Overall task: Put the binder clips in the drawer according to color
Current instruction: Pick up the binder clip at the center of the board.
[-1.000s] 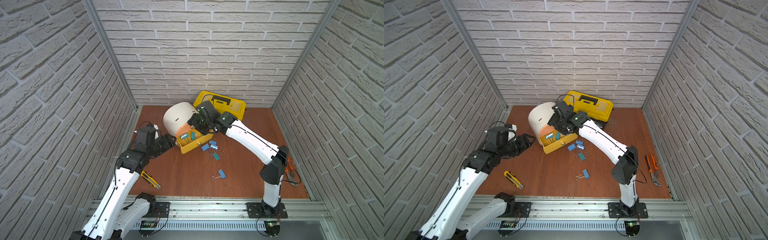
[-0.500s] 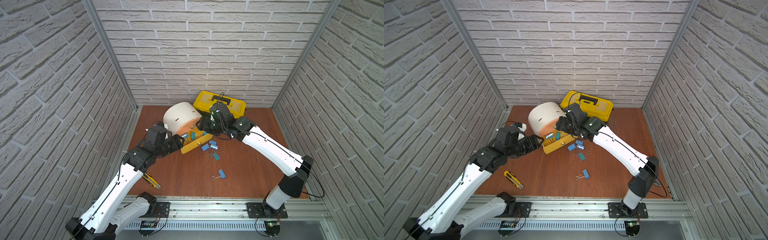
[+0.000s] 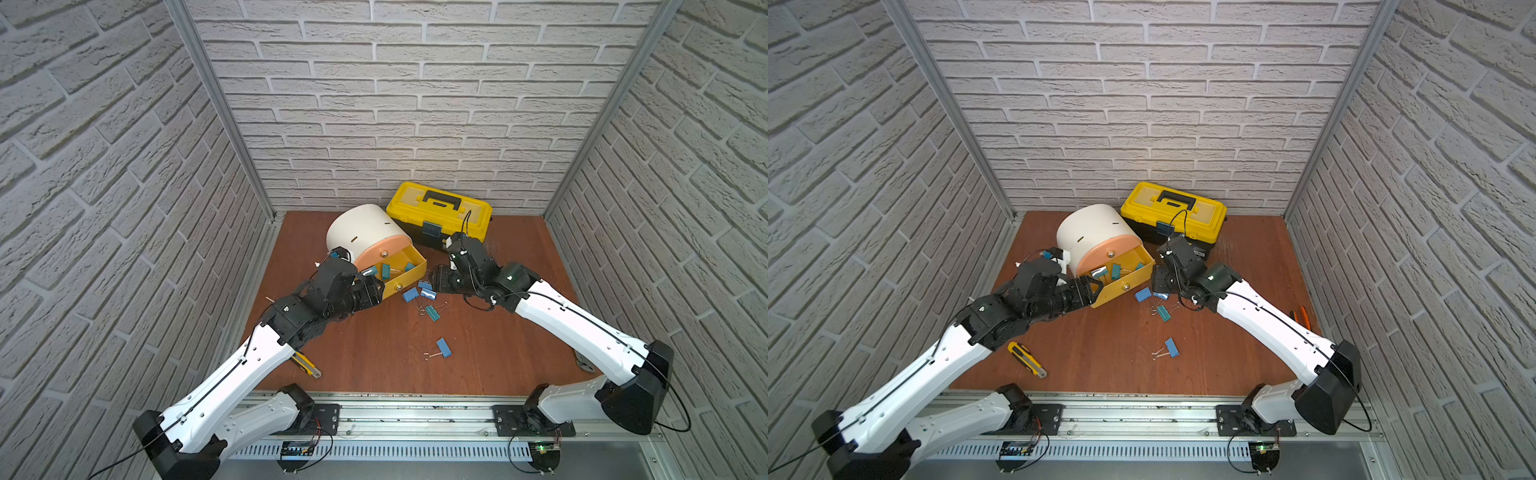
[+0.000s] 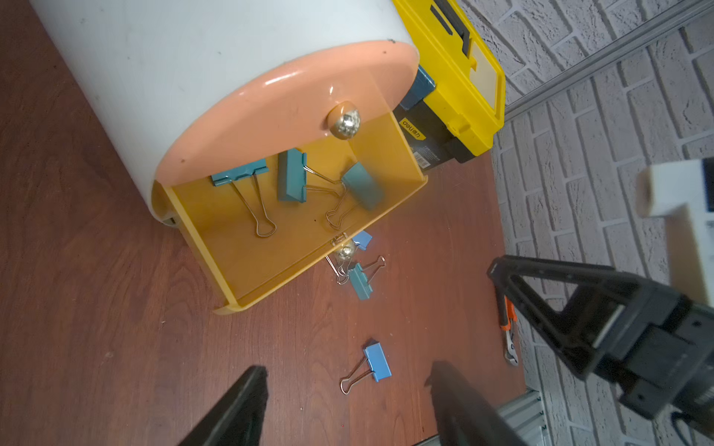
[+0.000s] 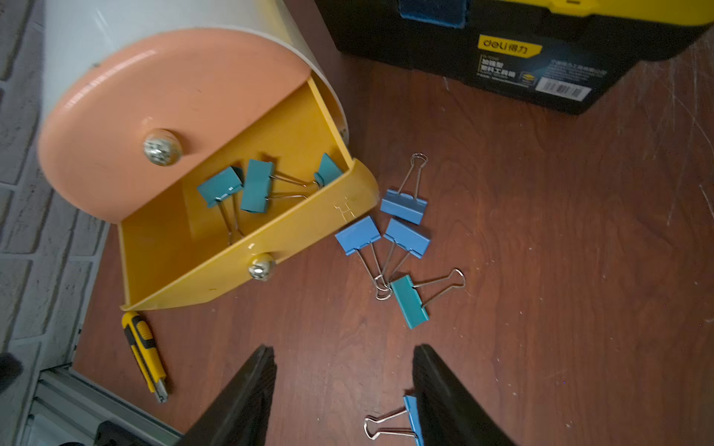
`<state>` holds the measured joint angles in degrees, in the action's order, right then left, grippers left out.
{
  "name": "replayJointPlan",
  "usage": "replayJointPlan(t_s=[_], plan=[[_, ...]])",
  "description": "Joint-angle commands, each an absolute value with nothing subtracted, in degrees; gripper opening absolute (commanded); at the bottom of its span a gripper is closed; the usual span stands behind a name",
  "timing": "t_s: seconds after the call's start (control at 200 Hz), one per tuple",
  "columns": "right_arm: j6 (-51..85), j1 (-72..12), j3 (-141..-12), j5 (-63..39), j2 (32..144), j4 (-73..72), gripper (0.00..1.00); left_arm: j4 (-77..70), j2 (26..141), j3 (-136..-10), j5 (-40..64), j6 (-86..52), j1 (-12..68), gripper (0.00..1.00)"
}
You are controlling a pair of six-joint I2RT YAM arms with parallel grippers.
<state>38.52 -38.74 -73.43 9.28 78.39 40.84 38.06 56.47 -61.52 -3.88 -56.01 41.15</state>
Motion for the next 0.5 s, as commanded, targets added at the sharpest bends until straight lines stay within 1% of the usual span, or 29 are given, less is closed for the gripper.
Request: replayJointPlan(t_s=[0.0, 0.26, 0.495], plan=[[35.5, -38.3, -69.5, 10.2, 77.0, 38.6, 0.56, 35.0, 56.5, -60.3, -7.1, -57.0, 42.4, 0.71], [33.6, -37.2, -61.7, 6.0, 80.2, 35.5, 0.49, 34.4, 56.6, -58.7, -8.3, -58.1, 44.5, 0.71], [38.3, -36.7, -59.6, 5.8, 85.2, 33.6, 0.48, 34.9, 56.2, -57.7, -8.5, -59.1, 44.7, 0.71]])
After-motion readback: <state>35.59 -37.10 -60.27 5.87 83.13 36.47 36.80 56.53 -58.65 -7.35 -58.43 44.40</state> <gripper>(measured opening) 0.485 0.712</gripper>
